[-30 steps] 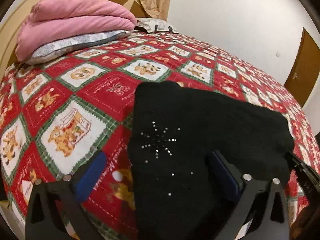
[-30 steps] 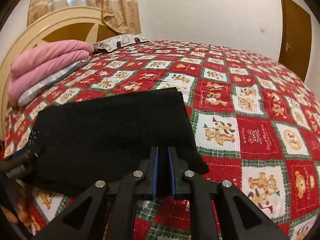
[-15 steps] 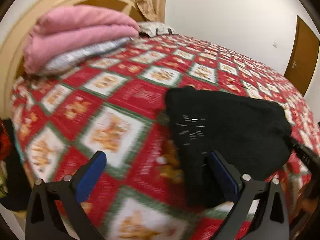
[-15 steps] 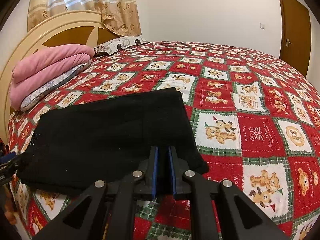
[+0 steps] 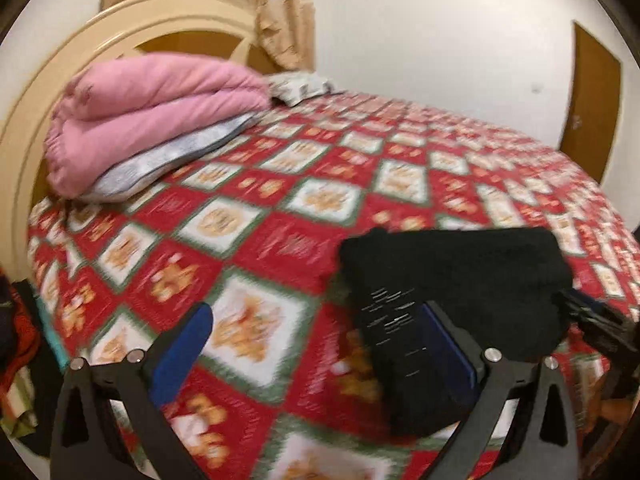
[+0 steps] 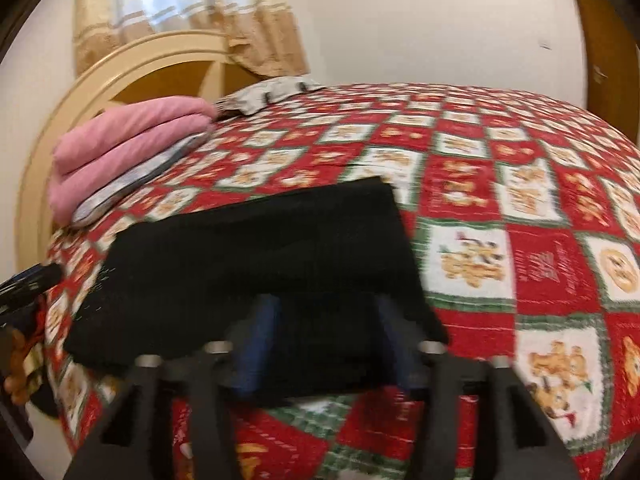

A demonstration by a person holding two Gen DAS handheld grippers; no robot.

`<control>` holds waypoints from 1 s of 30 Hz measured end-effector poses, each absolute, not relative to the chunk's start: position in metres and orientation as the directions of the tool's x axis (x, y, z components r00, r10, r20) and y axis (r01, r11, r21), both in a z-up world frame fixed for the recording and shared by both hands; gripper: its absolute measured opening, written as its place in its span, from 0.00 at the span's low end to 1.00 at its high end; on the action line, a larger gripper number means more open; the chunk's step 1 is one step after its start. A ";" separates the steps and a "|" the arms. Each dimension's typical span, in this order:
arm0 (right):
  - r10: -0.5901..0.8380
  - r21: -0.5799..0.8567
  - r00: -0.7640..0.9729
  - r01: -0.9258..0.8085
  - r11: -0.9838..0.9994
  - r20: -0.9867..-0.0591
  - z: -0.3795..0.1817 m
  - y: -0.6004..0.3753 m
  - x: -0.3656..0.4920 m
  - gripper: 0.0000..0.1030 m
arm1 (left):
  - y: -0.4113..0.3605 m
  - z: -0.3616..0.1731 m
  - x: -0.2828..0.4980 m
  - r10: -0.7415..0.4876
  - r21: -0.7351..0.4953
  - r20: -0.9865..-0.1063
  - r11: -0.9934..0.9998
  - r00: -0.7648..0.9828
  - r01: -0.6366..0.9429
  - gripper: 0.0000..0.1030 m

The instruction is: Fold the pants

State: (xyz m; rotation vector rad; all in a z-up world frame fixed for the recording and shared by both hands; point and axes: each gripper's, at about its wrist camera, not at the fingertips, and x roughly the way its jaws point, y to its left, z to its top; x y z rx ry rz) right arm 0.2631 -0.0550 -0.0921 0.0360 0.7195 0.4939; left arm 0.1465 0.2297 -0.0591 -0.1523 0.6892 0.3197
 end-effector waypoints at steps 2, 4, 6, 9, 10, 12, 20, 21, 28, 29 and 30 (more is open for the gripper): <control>0.403 0.129 0.660 -0.424 0.896 -0.634 -0.091 -0.044 0.258 0.67 | 0.236 -0.072 0.140 0.221 -0.045 -0.679 0.940 0.700 -0.340 1.00; 0.363 0.077 0.674 -0.415 0.906 -0.644 -0.092 -0.037 0.257 0.68 | 0.232 -0.085 0.132 0.222 -0.015 -0.703 0.945 0.676 -0.325 1.00; 0.339 0.040 0.680 -0.415 0.909 -0.650 -0.093 -0.032 0.256 0.69 | 0.223 -0.104 0.131 0.285 0.091 -0.738 0.940 0.612 -0.328 1.00; 0.348 0.055 0.678 -0.414 0.908 -0.648 -0.092 -0.036 0.258 0.69 | 0.220 -0.118 0.118 0.312 0.119 -0.732 0.934 0.606 -0.338 1.00; 0.355 0.064 0.675 -0.415 0.907 -0.647 -0.092 -0.038 0.258 0.69 | 0.223 -0.118 0.116 0.293 0.088 -0.744 0.934 0.601 -0.347 1.00; 0.359 0.070 0.675 -0.416 0.907 -0.645 -0.092 -0.039 0.258 0.69 | 0.230 -0.115 0.113 0.269 0.036 -0.755 0.928 0.598 -0.372 1.00; 0.345 0.048 0.675 -0.418 0.907 -0.652 -0.094 -0.035 0.256 0.71 | 0.201 -0.073 0.122 0.225 -0.024 -0.672 0.946 0.705 -0.325 1.00; 0.345 0.047 0.675 -0.419 0.907 -0.652 -0.094 -0.035 0.256 0.71 | 0.195 -0.069 0.126 0.224 -0.019 -0.662 0.949 0.715 -0.314 1.00; 0.310 0.024 0.664 -0.403 0.915 -0.681 -0.093 -0.032 0.253 0.73 | 0.154 -0.083 0.158 0.159 0.012 -0.723 0.976 0.673 -0.218 1.00; 0.298 0.026 0.659 -0.390 0.920 -0.691 -0.092 -0.033 0.252 0.73 | 0.150 -0.087 0.161 0.155 0.019 -0.740 0.977 0.654 -0.211 1.00; 0.288 0.030 0.654 -0.376 0.926 -0.699 -0.091 -0.033 0.251 0.75 | 0.146 -0.093 0.166 0.148 0.022 -0.761 0.979 0.632 -0.204 1.00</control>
